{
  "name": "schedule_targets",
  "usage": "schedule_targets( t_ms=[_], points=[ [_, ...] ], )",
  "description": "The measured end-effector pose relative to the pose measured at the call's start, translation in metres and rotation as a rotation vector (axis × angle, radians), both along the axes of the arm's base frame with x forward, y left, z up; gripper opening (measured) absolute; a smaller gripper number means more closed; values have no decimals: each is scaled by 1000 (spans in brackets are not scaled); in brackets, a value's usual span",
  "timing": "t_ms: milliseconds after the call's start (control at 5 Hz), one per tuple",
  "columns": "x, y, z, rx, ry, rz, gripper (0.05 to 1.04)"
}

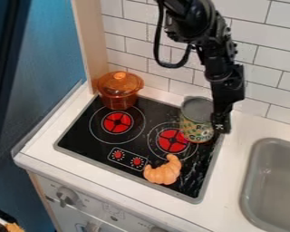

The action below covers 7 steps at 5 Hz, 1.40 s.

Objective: Move the can to the bottom left corner of the stove

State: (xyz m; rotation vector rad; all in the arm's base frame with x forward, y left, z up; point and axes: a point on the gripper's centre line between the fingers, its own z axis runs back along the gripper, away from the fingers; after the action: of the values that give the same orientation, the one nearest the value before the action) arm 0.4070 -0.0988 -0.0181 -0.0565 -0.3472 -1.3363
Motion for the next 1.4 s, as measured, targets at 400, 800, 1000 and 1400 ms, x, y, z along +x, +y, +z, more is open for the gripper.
schedule_targets(
  t_ms=[400,800,1000,1400],
  points=[
    [3,31,-5,41,-5,89,1000],
    [-15,57,-7,70,27,157,1000],
    [-31,75,9,79,13,213,1000],
    [-50,113,13,135,-3,304,1000]
  ],
)
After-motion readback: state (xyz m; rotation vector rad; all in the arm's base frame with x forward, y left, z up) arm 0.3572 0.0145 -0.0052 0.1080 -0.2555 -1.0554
